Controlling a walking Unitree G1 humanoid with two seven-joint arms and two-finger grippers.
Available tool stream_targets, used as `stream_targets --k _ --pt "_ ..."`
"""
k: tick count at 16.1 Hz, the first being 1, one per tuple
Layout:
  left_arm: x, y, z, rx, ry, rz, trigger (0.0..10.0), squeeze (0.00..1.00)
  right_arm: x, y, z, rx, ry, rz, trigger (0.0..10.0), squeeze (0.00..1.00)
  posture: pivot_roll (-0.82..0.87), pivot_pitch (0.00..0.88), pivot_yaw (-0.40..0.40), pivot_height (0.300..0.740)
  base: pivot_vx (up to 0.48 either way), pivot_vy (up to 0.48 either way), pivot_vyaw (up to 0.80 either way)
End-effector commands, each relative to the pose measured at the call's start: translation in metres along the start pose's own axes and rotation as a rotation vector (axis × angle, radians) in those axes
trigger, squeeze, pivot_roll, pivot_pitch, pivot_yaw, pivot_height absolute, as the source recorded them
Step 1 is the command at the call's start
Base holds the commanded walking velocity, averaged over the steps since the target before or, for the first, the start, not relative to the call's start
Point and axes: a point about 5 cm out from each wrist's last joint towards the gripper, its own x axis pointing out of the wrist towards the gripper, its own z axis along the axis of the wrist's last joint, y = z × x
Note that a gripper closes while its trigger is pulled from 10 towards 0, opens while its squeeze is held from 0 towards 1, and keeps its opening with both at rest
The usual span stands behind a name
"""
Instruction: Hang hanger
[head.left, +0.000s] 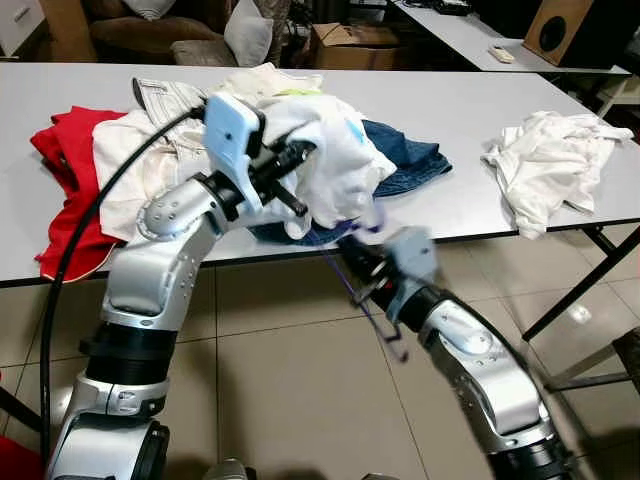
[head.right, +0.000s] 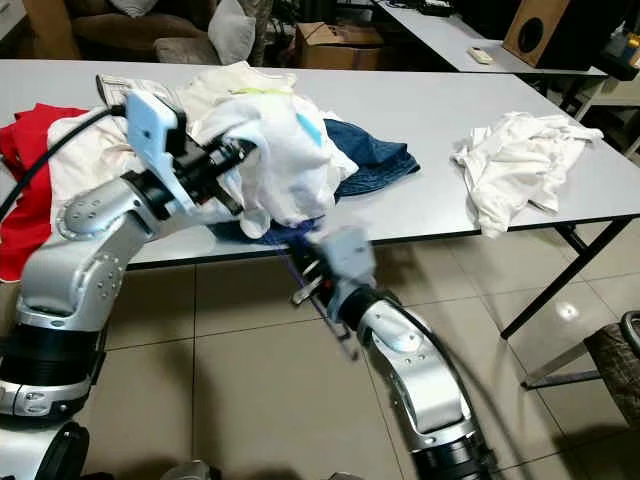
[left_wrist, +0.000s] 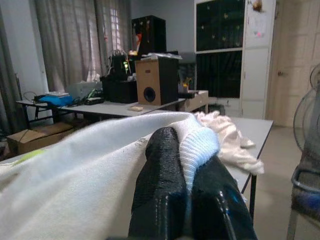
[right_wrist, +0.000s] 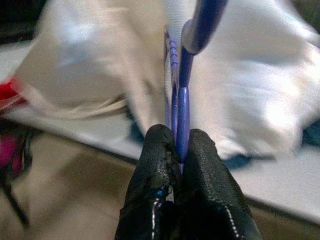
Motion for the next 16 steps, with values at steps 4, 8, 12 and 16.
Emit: stream_targets --k 4,8,12,16 --pt "-0.001 0.008 0.005 0.042 0.013 0.038 0.0 0.0 -0.016 -0.028 -0.006 0.362 -0.091 -0.1 10.0 0.0 -0.1 0.0 -0.049 0.74 0.0 0.0 0.0" --pt "-0.006 0.027 0.001 0.105 0.049 0.185 0.1 0.0 -0.031 -0.029 -0.024 0.493 -0.02 -0.027 10.0 0.0 -0.1 0.0 -0.053 0.74 0.0 0.0 0.0" --pt "-0.013 0.021 -0.008 0.169 0.116 0.076 0.0 0.0 -0.035 -0.044 -0.014 0.598 -0.112 -0.116 10.0 0.0 -0.11 0.0 -0.05 0.74 0.0 0.0 0.0" --pt "-0.021 0.01 -0.023 0.186 0.21 -0.064 0.0 0.0 -0.027 -0.057 -0.001 0.7 -0.21 -0.183 10.0 0.0 -0.11 0.0 -0.05 0.74 0.0 0.0 0.0"
